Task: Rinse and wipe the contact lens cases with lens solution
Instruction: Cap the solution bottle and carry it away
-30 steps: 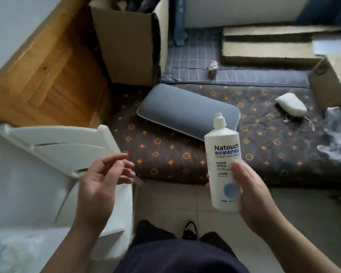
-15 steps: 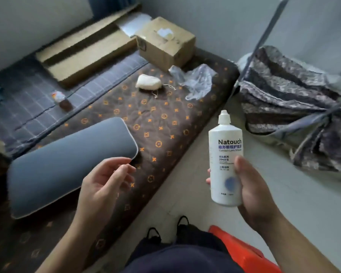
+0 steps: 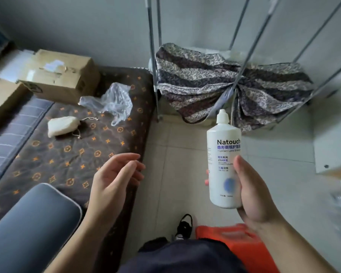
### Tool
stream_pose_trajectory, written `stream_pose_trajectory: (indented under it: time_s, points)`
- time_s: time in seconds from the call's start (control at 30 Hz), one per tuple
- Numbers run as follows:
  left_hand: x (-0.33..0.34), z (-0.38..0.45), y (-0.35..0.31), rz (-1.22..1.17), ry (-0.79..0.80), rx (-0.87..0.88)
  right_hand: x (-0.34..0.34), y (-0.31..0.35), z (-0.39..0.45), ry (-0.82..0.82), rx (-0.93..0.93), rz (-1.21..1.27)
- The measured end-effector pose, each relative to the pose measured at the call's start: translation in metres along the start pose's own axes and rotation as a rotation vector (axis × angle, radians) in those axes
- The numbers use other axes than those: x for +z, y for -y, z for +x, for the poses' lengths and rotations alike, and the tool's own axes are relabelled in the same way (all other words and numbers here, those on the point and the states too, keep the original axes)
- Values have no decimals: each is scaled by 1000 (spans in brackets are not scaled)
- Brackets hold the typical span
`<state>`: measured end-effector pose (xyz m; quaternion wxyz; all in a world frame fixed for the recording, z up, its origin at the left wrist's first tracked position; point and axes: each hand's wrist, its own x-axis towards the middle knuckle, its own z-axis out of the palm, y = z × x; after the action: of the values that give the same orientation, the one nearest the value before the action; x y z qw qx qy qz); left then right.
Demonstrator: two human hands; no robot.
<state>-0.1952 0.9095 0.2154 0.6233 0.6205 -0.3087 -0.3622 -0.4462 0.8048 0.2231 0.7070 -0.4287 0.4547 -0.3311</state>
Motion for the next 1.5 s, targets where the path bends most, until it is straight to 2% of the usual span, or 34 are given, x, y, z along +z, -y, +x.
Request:
stream_pose_trajectory:
  time_s: [0.37,0.7,0.97,1.27,1.5]
  points:
    - [82,132,-10,46,61,1,-35,66,113,-44,-23,45]
    - [120,316,-12,55,185,15,-31,98,260,-241,-77,66]
    - [148,448,-34,58,315,27,-16,143,361,-284,-111,124]
    - [207,554,-15,108,270,-22,-51,183,479,-231,-29,187]
    - [277,636,5,176,158,-55,-108,205,595,-167,12,103]
